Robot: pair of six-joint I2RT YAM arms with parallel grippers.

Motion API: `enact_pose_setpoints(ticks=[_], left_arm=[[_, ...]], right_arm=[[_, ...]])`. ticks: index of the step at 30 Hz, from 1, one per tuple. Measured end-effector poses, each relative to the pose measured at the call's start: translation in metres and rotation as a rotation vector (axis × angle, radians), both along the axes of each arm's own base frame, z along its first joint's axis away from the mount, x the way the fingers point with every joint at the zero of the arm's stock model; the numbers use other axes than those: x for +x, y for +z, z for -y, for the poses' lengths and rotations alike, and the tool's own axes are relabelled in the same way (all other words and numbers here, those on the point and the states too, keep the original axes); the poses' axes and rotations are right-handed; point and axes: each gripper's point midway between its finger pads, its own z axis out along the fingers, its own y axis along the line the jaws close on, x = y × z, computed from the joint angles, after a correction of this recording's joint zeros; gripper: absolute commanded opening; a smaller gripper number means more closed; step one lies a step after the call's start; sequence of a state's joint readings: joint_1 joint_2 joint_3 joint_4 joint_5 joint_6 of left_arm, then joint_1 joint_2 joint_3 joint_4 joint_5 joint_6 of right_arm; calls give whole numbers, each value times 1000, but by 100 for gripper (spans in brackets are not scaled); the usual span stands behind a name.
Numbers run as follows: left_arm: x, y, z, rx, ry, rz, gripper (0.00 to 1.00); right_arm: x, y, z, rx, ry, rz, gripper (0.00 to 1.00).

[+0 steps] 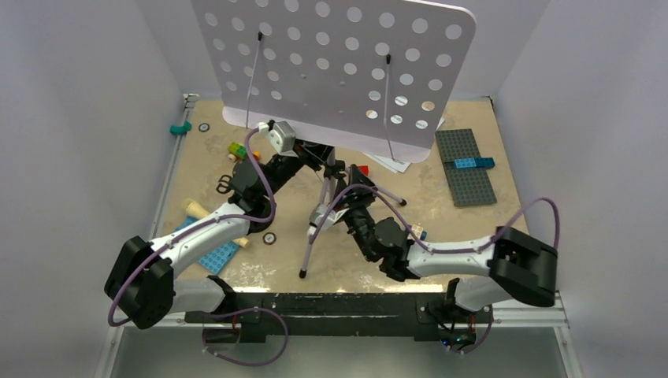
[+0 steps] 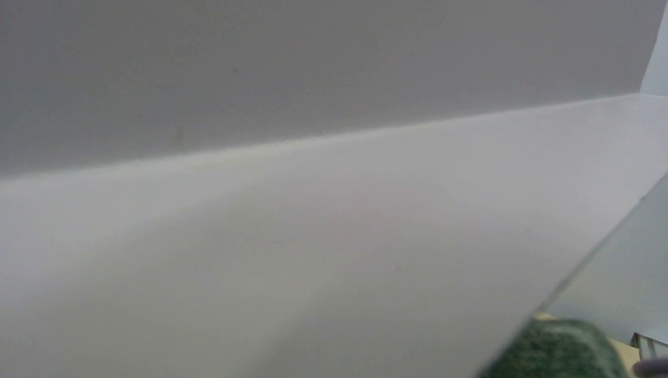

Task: Pack up the instrument practice props

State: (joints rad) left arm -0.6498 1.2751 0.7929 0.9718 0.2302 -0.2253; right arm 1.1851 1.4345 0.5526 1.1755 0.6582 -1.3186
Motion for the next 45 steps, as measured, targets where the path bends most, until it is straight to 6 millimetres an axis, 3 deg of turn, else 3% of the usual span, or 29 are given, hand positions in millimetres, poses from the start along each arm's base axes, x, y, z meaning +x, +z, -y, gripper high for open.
enact_pose_setpoints(ticks=[3, 5, 6, 9, 13, 20, 26, 29, 36, 45], left_arm=[[0, -2, 1, 6, -2, -5, 0], [0, -2, 1, 7, -2, -7, 0], [0, -2, 1, 7, -2, -7, 0], [0, -2, 1, 7, -2, -7, 0], [0, -2, 1, 7, -2, -8, 0], [-1, -6, -1, 8, 3, -11, 0], [-3, -10, -5, 3, 17, -8, 0], [-5, -12, -8, -8, 29, -1, 0], [-9, -13, -10, -33, 66, 16, 0], [-25, -15, 2, -35, 38, 16, 0]], right_arm=[[-10, 17, 12, 131, 3, -110, 83], [-21, 34, 20, 256, 53, -211, 84], [-31, 52, 29, 371, 103, -275, 84], [-47, 67, 38, 519, 193, -374, 84], [-72, 46, 39, 639, 304, -587, 84], [-109, -47, 24, 690, 344, -989, 84], [-125, -64, 15, 857, 361, -1177, 91], [-117, -60, 17, 998, 355, -1268, 93], [-57, -46, 46, 1365, 271, -1384, 93], [-36, -10, -4, 1404, 420, -1673, 86]])
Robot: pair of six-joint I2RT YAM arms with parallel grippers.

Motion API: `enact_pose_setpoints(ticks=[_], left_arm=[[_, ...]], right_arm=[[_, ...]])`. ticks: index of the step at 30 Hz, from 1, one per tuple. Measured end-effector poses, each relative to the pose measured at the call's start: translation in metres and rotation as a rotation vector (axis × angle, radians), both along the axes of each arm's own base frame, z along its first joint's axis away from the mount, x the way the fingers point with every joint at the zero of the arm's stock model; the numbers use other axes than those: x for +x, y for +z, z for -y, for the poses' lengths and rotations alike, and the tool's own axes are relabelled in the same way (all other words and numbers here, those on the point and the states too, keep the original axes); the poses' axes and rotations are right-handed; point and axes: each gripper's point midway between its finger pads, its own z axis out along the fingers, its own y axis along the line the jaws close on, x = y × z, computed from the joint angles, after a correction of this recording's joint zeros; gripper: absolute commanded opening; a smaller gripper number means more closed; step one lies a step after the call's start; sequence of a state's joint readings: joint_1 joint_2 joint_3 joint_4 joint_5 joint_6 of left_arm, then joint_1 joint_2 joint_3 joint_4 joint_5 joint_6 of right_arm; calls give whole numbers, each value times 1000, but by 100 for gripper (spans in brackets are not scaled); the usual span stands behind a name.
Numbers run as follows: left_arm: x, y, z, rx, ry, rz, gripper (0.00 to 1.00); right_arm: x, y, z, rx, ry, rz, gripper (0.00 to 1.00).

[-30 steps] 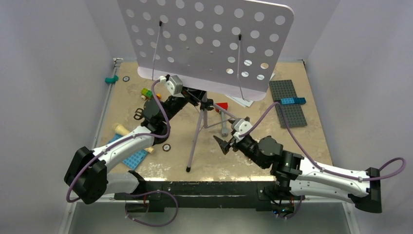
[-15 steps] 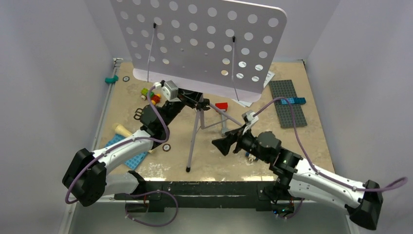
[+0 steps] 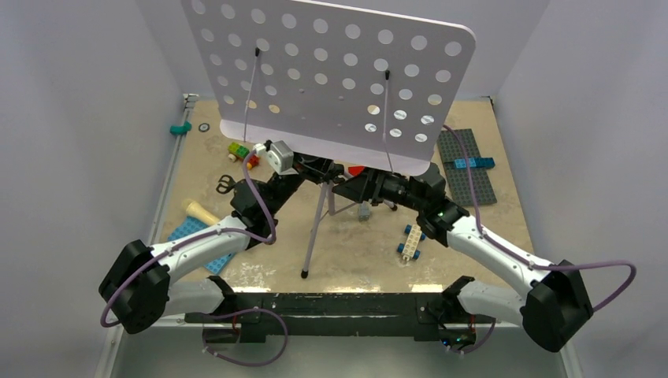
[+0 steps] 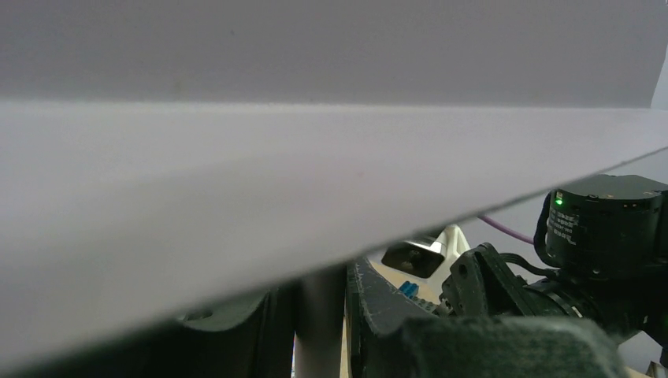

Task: Pack up the instrument practice props

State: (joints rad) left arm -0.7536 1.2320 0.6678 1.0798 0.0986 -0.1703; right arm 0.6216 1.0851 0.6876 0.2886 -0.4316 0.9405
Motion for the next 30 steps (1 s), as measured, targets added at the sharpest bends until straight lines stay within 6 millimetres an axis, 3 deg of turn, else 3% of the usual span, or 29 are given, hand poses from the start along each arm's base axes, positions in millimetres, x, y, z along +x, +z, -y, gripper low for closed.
enact_pose_setpoints(ticks=[12, 20, 22, 26, 30], left_arm=[[-2, -1, -5, 4, 12, -3, 0], [-2, -1, -5, 5, 12, -3, 0], [-2, -1, -5, 6, 12, -4, 0], [-2, -1, -6, 6, 15, -4, 0], [-3, -1, -7, 11, 16, -8, 0]], right_arm=[[10, 5, -13, 76, 65, -73, 62], [16, 17, -18, 111, 94, -76, 62], [16, 21, -18, 119, 108, -74, 55], [17, 27, -20, 116, 126, -59, 27], [18, 20, -20, 87, 137, -66, 13]])
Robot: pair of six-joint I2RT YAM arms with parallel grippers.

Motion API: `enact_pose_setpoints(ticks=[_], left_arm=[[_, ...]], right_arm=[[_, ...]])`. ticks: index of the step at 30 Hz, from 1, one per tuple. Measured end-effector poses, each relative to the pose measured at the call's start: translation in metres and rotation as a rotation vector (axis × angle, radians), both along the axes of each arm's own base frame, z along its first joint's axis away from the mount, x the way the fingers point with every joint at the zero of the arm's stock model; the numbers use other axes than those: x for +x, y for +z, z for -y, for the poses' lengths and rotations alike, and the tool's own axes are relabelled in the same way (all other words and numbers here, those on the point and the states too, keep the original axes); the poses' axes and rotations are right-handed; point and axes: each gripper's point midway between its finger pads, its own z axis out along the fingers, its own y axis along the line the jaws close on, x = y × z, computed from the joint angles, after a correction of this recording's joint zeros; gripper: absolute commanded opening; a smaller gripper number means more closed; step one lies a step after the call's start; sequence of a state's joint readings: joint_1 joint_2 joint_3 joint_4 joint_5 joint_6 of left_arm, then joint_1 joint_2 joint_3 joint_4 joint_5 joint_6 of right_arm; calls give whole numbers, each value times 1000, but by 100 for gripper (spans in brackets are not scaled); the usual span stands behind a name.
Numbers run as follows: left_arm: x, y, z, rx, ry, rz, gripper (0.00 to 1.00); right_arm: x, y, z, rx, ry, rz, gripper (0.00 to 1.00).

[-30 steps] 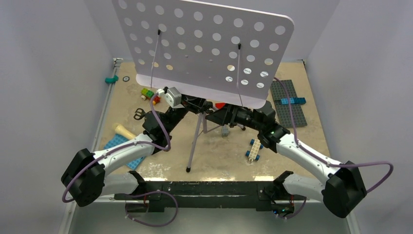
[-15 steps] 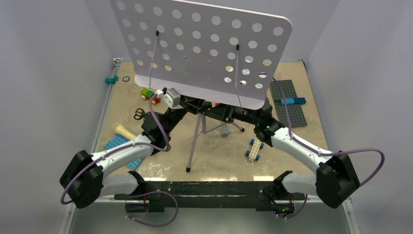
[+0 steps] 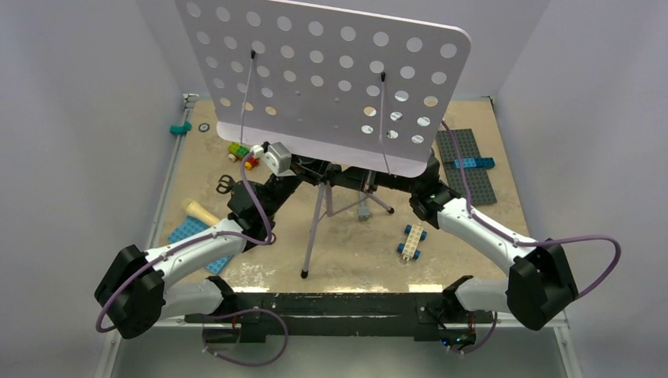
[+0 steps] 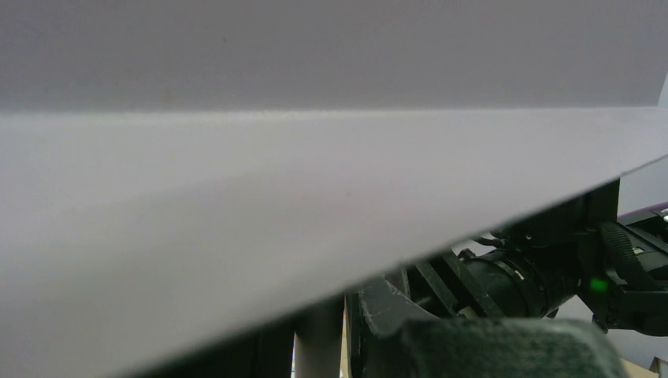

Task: Pack up the instrument practice props

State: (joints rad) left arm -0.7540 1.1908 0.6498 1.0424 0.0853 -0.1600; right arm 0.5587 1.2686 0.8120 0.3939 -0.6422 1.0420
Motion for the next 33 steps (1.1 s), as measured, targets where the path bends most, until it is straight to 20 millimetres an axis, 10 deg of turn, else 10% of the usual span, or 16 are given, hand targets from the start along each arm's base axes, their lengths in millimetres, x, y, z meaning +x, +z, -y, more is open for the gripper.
enact_pose_setpoints(ticks=[7, 11, 14, 25, 33], left_arm=[[0, -1, 1, 8, -5, -8, 0], [-2, -2, 3, 11, -13, -15, 0], [0, -4, 4, 12, -12, -33, 0], [5, -9, 3, 11, 1, -131, 0], [2, -15, 0, -26, 15, -151, 0]], right_arm=[[-1, -1, 4, -94, -3, 169, 1], [-1, 0, 7, -211, -67, 417, 51], [1, -7, 18, -298, -123, 546, 64], [2, -55, 81, -481, -349, 670, 56], [-22, -92, 67, -484, -304, 696, 53]])
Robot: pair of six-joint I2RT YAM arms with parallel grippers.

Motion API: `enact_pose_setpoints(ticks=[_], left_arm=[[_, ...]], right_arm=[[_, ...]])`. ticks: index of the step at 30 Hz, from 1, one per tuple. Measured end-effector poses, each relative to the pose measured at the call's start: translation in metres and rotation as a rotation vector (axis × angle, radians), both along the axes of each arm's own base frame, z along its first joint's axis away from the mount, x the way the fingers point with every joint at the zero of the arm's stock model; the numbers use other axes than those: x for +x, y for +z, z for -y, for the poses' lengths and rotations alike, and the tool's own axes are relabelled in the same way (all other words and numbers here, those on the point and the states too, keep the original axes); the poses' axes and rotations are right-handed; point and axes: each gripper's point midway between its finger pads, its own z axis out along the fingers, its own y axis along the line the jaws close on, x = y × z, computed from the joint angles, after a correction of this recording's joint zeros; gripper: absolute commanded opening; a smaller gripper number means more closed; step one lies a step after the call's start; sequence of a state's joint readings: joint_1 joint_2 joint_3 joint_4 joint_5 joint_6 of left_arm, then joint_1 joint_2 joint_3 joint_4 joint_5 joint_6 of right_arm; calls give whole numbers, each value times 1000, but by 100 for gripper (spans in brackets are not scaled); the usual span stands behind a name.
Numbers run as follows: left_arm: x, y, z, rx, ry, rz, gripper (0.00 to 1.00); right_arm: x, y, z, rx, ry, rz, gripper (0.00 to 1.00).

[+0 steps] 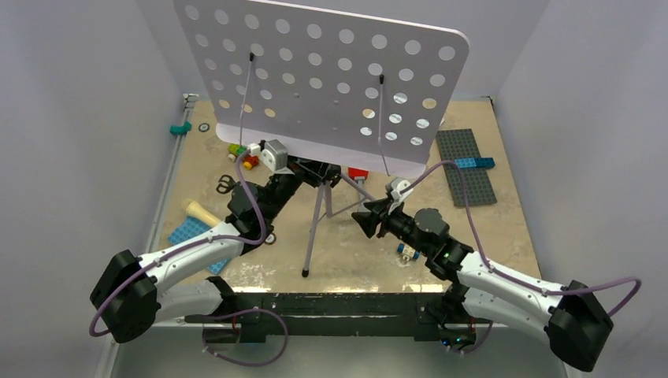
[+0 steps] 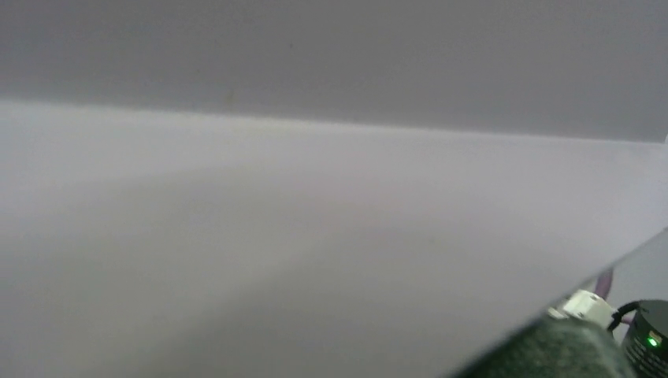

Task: Pack up the instrument practice props

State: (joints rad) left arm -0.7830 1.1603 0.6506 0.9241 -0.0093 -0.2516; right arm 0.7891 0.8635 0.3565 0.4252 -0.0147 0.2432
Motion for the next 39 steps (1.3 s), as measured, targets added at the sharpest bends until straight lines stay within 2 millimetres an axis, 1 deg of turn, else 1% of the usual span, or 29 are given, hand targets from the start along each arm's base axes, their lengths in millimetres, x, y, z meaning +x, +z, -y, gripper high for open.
enact_pose_setpoints(ticks=[2, 4, 9, 12, 17, 18, 19, 21, 24, 27, 31, 35, 39], left_arm=[[-1, -2, -1, -8, 7, -1, 0], [-2, -2, -2, -20, 15, -2, 0], [-4, -5, -5, -60, 27, -10, 0], [-6, -5, -8, -84, 29, -16, 0], [-16, -8, -15, -81, 28, -58, 0], [-18, -8, -17, -78, 27, -68, 0], [-20, -9, -18, -78, 27, -79, 0], [-25, -10, -23, -83, 31, -99, 0], [-27, -10, -28, -101, 36, -109, 0], [-27, -10, -28, -108, 38, -115, 0], [-28, -12, -30, -103, 46, -126, 0], [-30, -11, -39, -111, 67, -138, 0], [-32, -10, -48, -123, 90, -148, 0]], right_arm=[[-9, -5, -8, -8, 30, 16, 53], [-16, -6, -16, -14, 58, 35, 53], [-22, 3, -28, -3, 85, 97, 54], [-21, 8, -37, 4, 95, 139, 54], [-16, -1, -56, -34, 120, 161, 53], [-15, 0, -61, -36, 125, 167, 53], [-11, 9, -76, -22, 139, 194, 53], [-11, 11, -80, -18, 142, 201, 53], [-8, 16, -94, -2, 153, 216, 52], [-7, 13, -106, -5, 167, 216, 52], [-4, 7, -114, -11, 161, 217, 51], [4, 7, -120, -17, 136, 224, 50], [11, 4, -130, -29, 117, 238, 49]])
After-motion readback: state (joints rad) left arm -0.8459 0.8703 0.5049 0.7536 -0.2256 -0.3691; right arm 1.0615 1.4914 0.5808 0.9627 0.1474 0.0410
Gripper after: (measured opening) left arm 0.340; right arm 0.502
